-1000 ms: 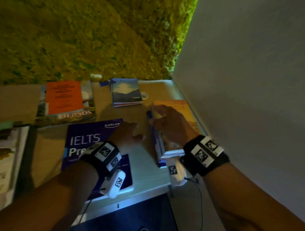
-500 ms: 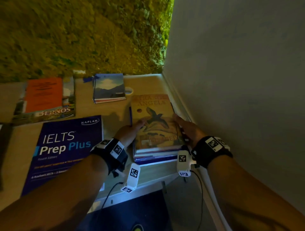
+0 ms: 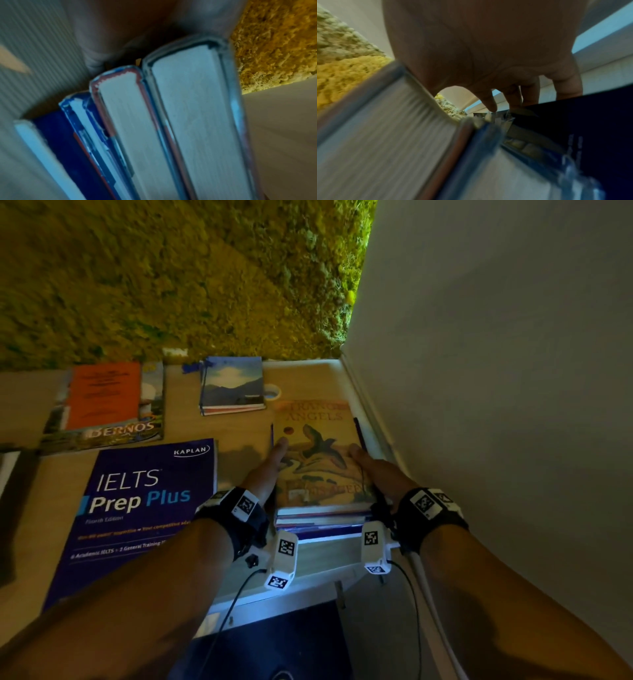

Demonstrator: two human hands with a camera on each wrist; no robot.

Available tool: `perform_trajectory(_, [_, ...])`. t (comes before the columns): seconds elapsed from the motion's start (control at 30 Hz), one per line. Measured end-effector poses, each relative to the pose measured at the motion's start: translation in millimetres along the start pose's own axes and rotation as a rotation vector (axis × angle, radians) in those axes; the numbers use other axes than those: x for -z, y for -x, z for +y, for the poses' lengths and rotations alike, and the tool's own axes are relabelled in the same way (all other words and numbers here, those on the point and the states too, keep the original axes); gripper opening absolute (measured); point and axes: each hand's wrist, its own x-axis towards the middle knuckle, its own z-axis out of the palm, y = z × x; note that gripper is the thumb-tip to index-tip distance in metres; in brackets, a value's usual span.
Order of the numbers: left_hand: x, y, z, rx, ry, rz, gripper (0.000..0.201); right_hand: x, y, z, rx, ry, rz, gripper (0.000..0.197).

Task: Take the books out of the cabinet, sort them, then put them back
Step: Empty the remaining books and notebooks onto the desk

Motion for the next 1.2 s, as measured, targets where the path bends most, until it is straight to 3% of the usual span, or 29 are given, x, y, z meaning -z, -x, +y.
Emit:
perform_trajectory(0.07, [2, 4, 3, 0.039, 0.078, 0.015, 0.07, -1, 8, -3, -0.014, -0.05, -0.035, 0.11])
perform_trajectory(0.13, [6, 2, -2, 0.072, 0.109, 0.004, 0.065, -4, 21, -4, -0.001, -0.114, -0.07, 0.087])
perform_trajectory(0.2, [6, -2, -10, 0.107, 0.105, 0.003, 0.085, -10, 33, -2, 0.046, -0.208, -0.086, 0.065])
perform_trajectory(0.27, [10, -19, -22, 0.114, 0.103, 0.004, 0.106, -12, 37, 2, 0.05, -0.274, -0.107, 0.056])
perform_trajectory(0.3, [9, -15, -20, 0.112, 0.111, -0.008, 0.105, -12, 39, 5, 0.039, -0.308, -0.13, 0.057])
perform_trajectory(0.4, [1, 8, -5, 0.054, 0.156, -0.092, 0.059, -11, 39, 13, -0.009, -0.388, -0.159, 0.077])
perform_trajectory(0.43, [-1, 13, -2, 0.019, 0.151, -0.125, 0.056, -10, 38, 17, -0.013, -0.416, -0.154, 0.08])
perform_trajectory(0.53, [1, 13, -4, -0.005, 0.071, -0.134, 0.108, -15, 44, 20, -0.025, -0.492, -0.138, 0.069])
perform_trajectory(0.57, [4, 9, -9, -0.024, 0.062, -0.132, 0.11, -19, 47, 21, -0.026, -0.512, -0.148, 0.062])
perform_trajectory(0.63, [13, 11, -14, -0.012, 0.098, -0.164, 0.105, -26, 54, 20, -0.021, -0.561, -0.186, 0.051])
perform_trajectory(0.77, [48, 47, -8, -0.103, 0.214, -0.128, 0.059, -54, 70, -4, 0.077, -0.564, -0.281, 0.044])
perform_trajectory(0.83, [72, 54, -8, -0.113, 0.303, -0.159, 0.05, -72, 76, -23, 0.111, -0.501, -0.313, 0.044])
perform_trajectory(0.97, [131, 83, -5, -0.14, 0.413, -0.167, 0.055, -120, 86, -61, 0.197, -0.338, -0.363, 0.043])
perform_trajectory(1.2, [229, 118, -19, -0.076, 0.494, -0.093, 0.052, -220, 104, -86, 0.157, -0.1, -0.379, 0.044])
